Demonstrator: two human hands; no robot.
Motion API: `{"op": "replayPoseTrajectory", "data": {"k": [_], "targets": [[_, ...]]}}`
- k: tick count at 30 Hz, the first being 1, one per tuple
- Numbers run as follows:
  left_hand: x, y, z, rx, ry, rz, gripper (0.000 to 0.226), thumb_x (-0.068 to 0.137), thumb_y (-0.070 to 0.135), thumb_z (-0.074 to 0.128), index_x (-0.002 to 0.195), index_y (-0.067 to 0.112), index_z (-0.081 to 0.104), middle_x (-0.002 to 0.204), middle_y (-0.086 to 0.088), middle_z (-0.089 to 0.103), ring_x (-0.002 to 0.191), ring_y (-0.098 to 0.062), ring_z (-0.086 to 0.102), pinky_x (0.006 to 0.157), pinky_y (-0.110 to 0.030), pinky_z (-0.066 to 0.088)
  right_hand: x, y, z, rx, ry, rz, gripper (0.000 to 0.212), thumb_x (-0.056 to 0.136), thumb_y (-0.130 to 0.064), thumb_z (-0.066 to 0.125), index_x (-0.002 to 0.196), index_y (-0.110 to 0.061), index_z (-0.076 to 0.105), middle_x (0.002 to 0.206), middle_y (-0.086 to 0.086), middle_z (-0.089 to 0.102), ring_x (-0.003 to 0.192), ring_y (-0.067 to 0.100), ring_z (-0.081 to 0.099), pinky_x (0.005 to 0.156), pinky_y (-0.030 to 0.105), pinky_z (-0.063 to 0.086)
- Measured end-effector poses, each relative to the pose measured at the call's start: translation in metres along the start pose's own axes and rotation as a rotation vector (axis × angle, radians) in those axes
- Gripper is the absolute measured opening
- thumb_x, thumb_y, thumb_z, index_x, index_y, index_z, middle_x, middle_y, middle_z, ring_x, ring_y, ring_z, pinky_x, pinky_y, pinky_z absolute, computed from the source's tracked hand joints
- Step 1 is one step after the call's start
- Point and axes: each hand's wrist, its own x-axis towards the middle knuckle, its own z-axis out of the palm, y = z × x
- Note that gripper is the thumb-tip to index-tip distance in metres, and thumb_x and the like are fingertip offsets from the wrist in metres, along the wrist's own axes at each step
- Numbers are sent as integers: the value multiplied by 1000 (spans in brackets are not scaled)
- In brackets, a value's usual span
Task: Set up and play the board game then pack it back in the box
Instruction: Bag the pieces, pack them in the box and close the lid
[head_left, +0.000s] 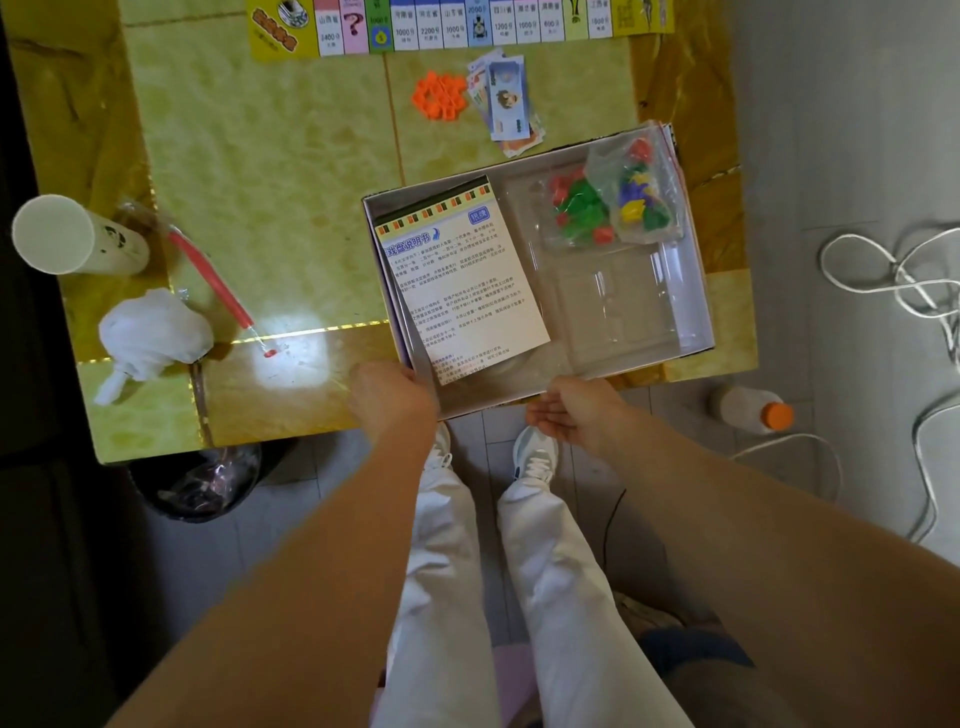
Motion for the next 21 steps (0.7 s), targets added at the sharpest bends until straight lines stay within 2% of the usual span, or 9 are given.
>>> {"op": "replayPoseTrajectory", "data": {"k": [3,5,7,9,11,14,16,18,21], "targets": [[5,-3,-4,-30,-3,-17,18,88,8,58,92,6,75,105,-16,65,90,-31,65,76,-29,47,-1,1,-1,-12,-16,-13,17,96,-8,46,92,1,60,76,11,69,65,17,67,58,24,54],[3,-2,-3,-38,12,12,19,86,12,58,83,1,74,100,-22,66,87,-35,65,76,-33,49,-2,2,-1,-16,-22,-36,17,97,-8,44,94,1,59,77,11,68,66,17,67,64,26,54],[0,-1,-2,-51,35,46,31,87,23,61,73,-3,70,92,-26,66,83,-40,64,75,-37,51,-5,2,-2,-12,-37,-56,20,97,-11,43,97,1,58,79,11,68,68,18,67,66,26,54],[-5,-1,-4,-19,54,71,40,89,30,59,66,-3,66,76,-25,60,79,-42,63,65,-36,47,-9,4,-3,-28,-19,-73,23,98,-17,43,95,-1,58,79,11,68,67,18,66,61,25,53],[-10,2,-9,31,58,92,39,89,27,57,64,-2,64,62,-13,45,73,-40,63,58,-31,39,-13,5,-4,-83,59,-96,26,96,-26,45,90,-4,58,74,11,68,61,17,63,52,25,50],[-15,4,-20,73,59,143,36,88,25,56,63,0,62,55,-5,37,53,-29,46,57,-30,34,-18,1,-6,-27,166,-112,24,92,-26,50,79,-7,57,67,10,65,56,16,59,51,26,50],[-18,6,-26,79,59,163,34,87,24,57,59,6,54,53,-5,39,50,-19,37,55,-27,32,-21,-2,-6,33,199,-114,23,92,-22,52,76,-6,57,67,10,66,56,16,61,52,25,51],[-19,8,-30,76,42,187,33,86,22,58,57,7,52,50,-4,38,47,-17,36,51,-28,30,-23,-2,-6,60,233,-146,24,94,-21,53,76,-6,58,67,11,67,55,16,62,45,22,51],[-20,12,-33,85,6,200,35,85,21,59,55,8,48,48,-1,34,51,-18,38,56,-27,34,-22,-1,-2,129,264,-180,24,94,-19,57,77,-3,60,67,10,68,51,14,62,40,20,48]]}}
